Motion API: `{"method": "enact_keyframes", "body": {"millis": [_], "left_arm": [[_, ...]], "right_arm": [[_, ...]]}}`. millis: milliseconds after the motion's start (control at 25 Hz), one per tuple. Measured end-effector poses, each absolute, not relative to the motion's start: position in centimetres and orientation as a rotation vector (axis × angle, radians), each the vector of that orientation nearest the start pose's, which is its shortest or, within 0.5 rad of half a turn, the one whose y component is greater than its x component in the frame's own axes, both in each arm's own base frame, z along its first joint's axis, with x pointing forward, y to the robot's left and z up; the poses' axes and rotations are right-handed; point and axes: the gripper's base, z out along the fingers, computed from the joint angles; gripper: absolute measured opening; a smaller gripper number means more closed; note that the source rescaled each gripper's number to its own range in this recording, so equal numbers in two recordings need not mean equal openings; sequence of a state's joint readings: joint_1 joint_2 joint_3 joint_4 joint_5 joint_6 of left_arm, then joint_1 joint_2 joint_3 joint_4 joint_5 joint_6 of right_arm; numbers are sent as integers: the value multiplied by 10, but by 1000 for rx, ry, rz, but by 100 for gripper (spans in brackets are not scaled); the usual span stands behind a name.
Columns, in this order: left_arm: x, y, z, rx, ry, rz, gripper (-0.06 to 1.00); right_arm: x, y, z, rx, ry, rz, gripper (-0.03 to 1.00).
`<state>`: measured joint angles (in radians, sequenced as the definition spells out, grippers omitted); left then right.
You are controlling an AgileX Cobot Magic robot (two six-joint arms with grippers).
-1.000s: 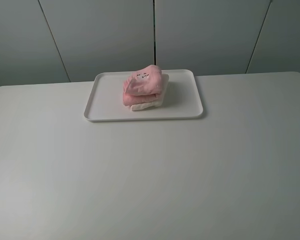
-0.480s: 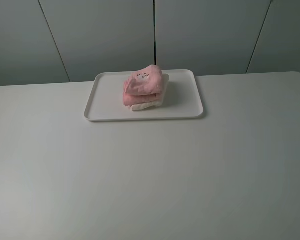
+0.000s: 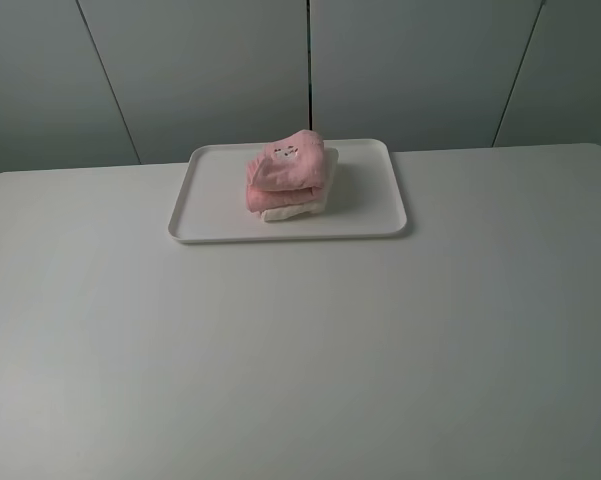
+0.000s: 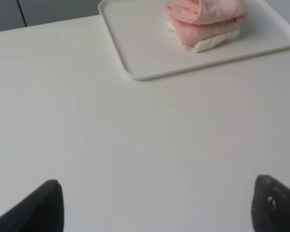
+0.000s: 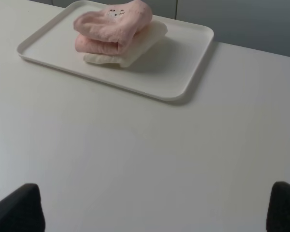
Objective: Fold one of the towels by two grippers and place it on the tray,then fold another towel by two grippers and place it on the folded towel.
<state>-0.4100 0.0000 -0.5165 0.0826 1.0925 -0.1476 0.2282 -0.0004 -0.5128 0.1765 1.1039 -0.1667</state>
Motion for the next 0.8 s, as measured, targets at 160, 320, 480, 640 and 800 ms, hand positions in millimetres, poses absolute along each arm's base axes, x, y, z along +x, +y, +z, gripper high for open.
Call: {"method": "enact_keyframes", "body": {"millis": [160, 320, 480, 640, 800], "left_arm": [[-5, 9, 279, 264, 2049, -246, 100], [-5, 9, 279, 234, 2051, -228, 100], [-6, 8, 280, 83, 2057, -140, 100], [-8, 7, 280, -124, 2052, -15, 100], [-9, 6, 280, -251, 2041, 62, 100]], "right_arm": [[-12, 12, 278, -420, 2028, 253, 100], [-12, 13, 279, -419, 2027, 271, 100], [-11, 15, 279, -317, 2040, 215, 100], [-9, 17, 279, -149, 2054, 114, 100], [-8, 17, 279, -118, 2055, 99, 100]]}}
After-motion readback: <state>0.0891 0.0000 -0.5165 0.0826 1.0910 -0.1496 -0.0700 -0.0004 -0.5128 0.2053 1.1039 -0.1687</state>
